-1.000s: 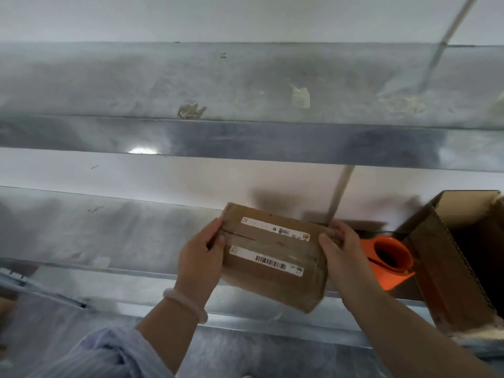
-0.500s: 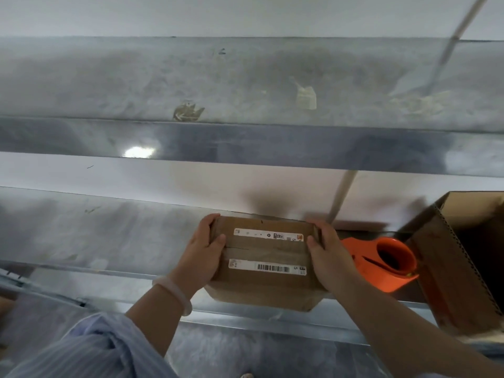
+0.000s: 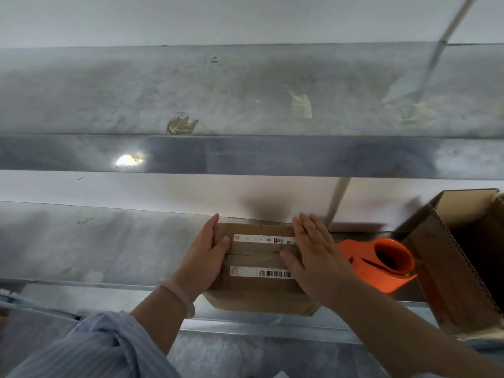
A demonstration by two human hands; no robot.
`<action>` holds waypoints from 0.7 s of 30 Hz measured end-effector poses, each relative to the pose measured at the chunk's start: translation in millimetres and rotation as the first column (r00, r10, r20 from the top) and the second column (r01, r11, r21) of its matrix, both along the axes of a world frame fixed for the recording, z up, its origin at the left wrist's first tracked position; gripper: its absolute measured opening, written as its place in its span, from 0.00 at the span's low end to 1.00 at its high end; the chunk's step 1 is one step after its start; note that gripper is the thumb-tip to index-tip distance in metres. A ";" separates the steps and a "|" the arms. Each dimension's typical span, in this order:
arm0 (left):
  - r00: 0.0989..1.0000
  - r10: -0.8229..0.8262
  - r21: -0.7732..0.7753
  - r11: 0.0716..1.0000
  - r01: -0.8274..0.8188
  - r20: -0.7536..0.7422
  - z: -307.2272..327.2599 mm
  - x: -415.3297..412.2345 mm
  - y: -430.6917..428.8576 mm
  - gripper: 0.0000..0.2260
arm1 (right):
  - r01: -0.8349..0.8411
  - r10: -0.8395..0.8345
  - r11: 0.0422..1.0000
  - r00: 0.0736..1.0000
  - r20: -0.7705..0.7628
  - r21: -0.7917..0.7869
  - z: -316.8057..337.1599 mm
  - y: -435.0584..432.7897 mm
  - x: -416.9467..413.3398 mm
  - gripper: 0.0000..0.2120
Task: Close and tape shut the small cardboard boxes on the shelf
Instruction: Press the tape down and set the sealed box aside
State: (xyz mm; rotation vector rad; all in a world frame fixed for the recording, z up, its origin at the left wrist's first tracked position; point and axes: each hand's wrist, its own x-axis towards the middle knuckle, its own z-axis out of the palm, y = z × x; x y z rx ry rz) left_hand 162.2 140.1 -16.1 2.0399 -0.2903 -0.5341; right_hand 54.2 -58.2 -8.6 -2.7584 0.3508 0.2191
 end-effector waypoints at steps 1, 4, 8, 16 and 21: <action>1.000 -0.014 0.030 0.999 0.014 0.001 -2.8 1.6 0.1 0.25 | -0.025 0.024 0.999 0.999 -0.023 -0.038 -0.5 -0.5 0.4 0.41; 0.926 -0.140 0.261 0.964 0.047 0.350 -4.6 -1.5 5.3 0.25 | -0.080 0.081 0.988 0.997 0.003 -0.133 1.9 -1.7 0.0 0.48; 0.505 -0.582 0.542 0.804 0.244 0.637 -6.9 -18.9 10.9 0.24 | -0.147 0.211 0.962 0.935 0.286 -0.231 9.0 2.7 -6.5 0.26; 0.383 -0.755 0.744 0.633 0.215 0.532 -23.6 -22.1 8.0 0.29 | -0.260 0.303 0.902 0.950 0.074 -0.344 -18.0 8.7 -22.3 0.33; 0.515 -0.621 0.634 0.752 0.181 0.591 -17.1 -21.0 7.2 0.26 | -0.109 0.144 0.970 0.978 0.150 -0.218 -14.5 9.2 -19.1 0.33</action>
